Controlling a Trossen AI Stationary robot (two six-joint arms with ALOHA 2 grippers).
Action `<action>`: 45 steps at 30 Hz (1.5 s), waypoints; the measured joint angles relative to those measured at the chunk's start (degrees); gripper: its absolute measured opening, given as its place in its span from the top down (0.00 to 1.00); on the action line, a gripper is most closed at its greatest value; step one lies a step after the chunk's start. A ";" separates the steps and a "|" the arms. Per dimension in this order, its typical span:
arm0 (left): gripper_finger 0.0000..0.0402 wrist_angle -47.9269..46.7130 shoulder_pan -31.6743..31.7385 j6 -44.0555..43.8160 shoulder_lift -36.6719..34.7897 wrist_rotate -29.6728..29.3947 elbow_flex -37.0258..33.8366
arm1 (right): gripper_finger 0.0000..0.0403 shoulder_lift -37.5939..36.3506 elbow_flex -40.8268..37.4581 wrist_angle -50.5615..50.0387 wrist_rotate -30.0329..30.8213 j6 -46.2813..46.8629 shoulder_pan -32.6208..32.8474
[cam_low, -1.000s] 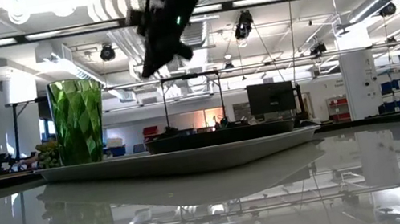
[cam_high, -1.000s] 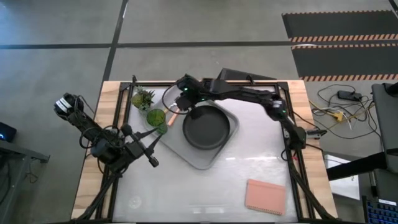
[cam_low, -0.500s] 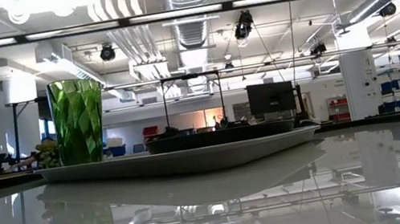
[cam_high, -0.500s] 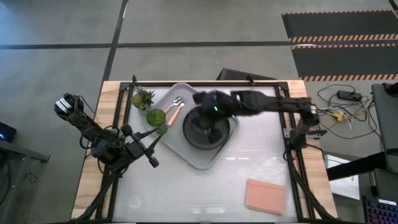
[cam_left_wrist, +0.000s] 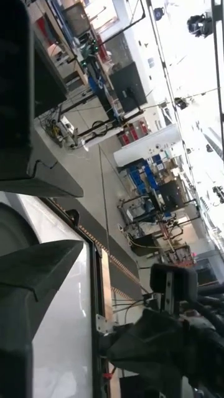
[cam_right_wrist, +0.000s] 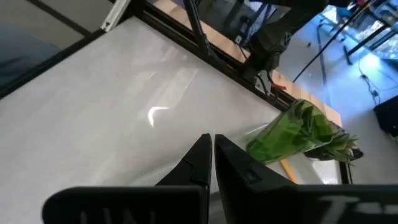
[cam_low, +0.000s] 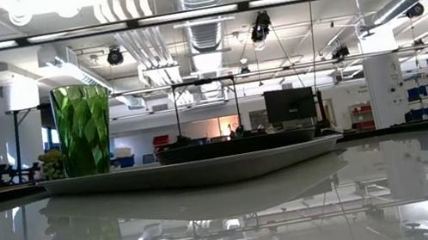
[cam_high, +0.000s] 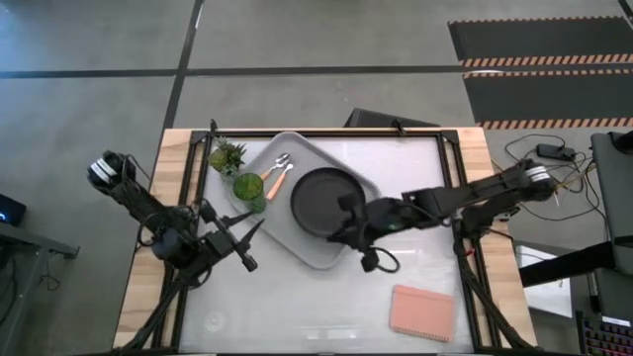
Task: Pick and place plate/cup/fork/spoon on tray
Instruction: Return to Home Position
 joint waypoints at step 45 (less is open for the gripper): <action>1.00 -66.64 24.04 -46.18 -27.05 73.28 0.13 | 0.98 -23.16 -45.76 46.14 -10.05 4.42 -14.16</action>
